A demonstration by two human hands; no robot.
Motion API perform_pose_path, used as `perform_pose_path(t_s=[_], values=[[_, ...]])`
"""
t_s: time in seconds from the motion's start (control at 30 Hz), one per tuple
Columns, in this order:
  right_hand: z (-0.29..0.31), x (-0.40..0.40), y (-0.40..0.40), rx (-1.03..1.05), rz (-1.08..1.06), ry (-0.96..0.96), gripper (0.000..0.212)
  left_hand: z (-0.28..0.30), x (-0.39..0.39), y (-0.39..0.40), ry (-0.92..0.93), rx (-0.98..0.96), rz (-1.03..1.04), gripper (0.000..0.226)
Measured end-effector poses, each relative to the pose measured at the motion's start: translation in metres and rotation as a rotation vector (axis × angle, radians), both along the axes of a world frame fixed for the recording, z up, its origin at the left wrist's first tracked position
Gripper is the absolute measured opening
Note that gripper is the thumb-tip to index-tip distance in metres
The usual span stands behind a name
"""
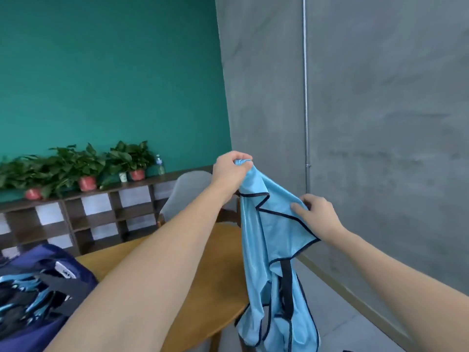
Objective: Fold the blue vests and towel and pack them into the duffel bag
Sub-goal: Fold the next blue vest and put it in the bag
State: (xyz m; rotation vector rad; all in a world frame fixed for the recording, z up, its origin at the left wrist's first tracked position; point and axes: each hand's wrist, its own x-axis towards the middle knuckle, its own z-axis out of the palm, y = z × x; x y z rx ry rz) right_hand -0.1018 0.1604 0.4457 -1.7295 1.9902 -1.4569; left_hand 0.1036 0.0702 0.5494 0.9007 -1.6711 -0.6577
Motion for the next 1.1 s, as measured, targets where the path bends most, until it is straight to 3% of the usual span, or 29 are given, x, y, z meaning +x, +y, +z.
perform_pose_path(t_s=[0.13,0.27,0.43,0.6,0.77,0.93,1.1], values=[[0.090,0.033,-0.010,-0.144,0.064,0.055,0.011,0.083,0.057,-0.004,0.038,-0.109,0.116,0.018],[0.170,0.066,-0.030,-0.144,0.119,0.131,0.009,0.156,0.120,-0.013,0.062,-0.201,0.213,0.022],[0.221,0.093,-0.066,-0.192,0.171,0.072,0.004,0.203,0.184,-0.039,0.155,-0.197,0.260,0.041],[0.211,0.111,-0.116,-0.160,0.255,-0.077,0.008,0.182,0.238,-0.083,0.177,-0.055,0.315,0.043],[0.183,0.131,-0.148,-0.116,0.356,-0.166,0.028,0.130,0.287,-0.118,0.193,0.154,0.431,0.021],[0.160,0.148,-0.167,-0.019,0.522,-0.188,0.017,0.082,0.320,-0.116,0.221,0.226,0.375,0.018],[0.150,0.159,-0.172,0.059,0.608,-0.254,0.027,0.062,0.344,-0.094,-0.031,0.292,0.228,0.027]])
